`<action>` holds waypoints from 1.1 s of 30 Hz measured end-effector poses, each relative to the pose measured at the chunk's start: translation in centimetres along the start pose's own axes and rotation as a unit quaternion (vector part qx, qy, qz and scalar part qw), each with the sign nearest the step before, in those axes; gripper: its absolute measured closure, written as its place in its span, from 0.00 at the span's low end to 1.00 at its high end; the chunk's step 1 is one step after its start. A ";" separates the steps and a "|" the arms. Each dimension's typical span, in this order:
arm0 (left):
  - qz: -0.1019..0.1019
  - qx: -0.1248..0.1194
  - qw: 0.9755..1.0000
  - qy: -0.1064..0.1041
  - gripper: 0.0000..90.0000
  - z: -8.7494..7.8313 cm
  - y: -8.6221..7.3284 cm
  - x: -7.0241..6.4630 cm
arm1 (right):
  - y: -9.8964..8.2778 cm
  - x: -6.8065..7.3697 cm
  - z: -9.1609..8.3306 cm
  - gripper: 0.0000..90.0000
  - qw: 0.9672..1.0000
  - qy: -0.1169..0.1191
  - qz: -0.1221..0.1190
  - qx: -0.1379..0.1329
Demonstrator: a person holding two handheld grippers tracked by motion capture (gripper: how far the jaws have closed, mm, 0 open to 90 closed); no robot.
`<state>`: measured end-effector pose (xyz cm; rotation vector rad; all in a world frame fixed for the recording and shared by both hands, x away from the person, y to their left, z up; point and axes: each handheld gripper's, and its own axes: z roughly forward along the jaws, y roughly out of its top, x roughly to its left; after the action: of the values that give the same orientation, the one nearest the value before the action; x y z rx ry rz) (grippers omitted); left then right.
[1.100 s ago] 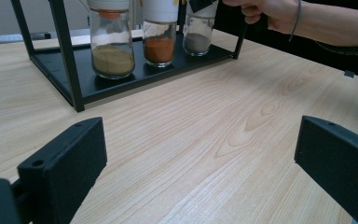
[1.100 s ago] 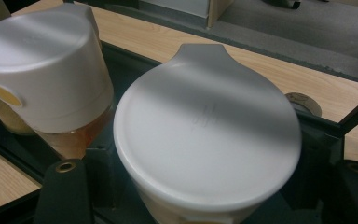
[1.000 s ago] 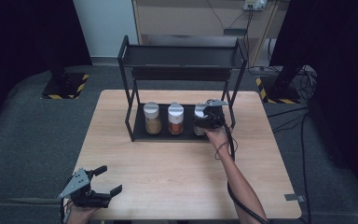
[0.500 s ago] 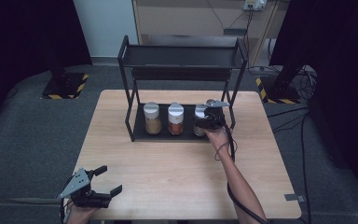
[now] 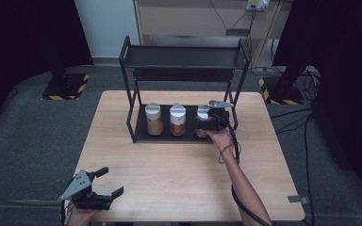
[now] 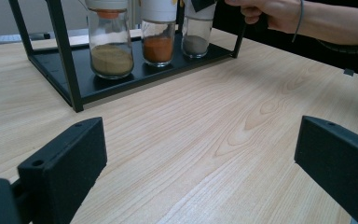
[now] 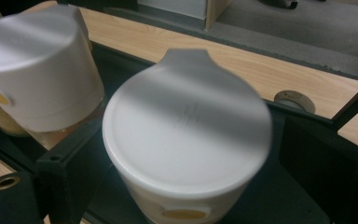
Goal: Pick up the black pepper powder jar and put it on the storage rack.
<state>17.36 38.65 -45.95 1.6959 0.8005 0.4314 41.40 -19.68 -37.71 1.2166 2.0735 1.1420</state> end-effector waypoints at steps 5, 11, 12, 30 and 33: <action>0.000 0.000 1.000 0.000 0.01 0.0 0.0 0.0 | 1.0 -0.4 -1.2 0.11 1.000 0.007 -0.005 -0.006; 0.001 0.000 1.000 0.000 0.01 0.0 0.0 0.0 | 2.1 -0.3 -2.9 0.11 0.999 0.014 -0.019 -0.022; 0.001 0.000 1.000 0.000 0.01 0.0 0.0 0.0 | 2.2 -0.4 -3.2 0.11 0.999 0.017 -0.021 -0.026; -0.004 -0.001 1.000 0.002 0.01 0.0 0.0 0.0 | 3.7 0.7 -8.1 0.11 0.994 0.061 -0.062 -0.064; -0.005 0.001 1.000 0.003 0.01 0.1 0.0 0.0 | 3.4 0.8 -9.1 0.11 0.993 0.068 -0.070 -0.067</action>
<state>17.40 38.57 -45.93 1.6918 0.8138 0.4300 35.97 -21.96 -29.97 0.9380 2.1050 1.3050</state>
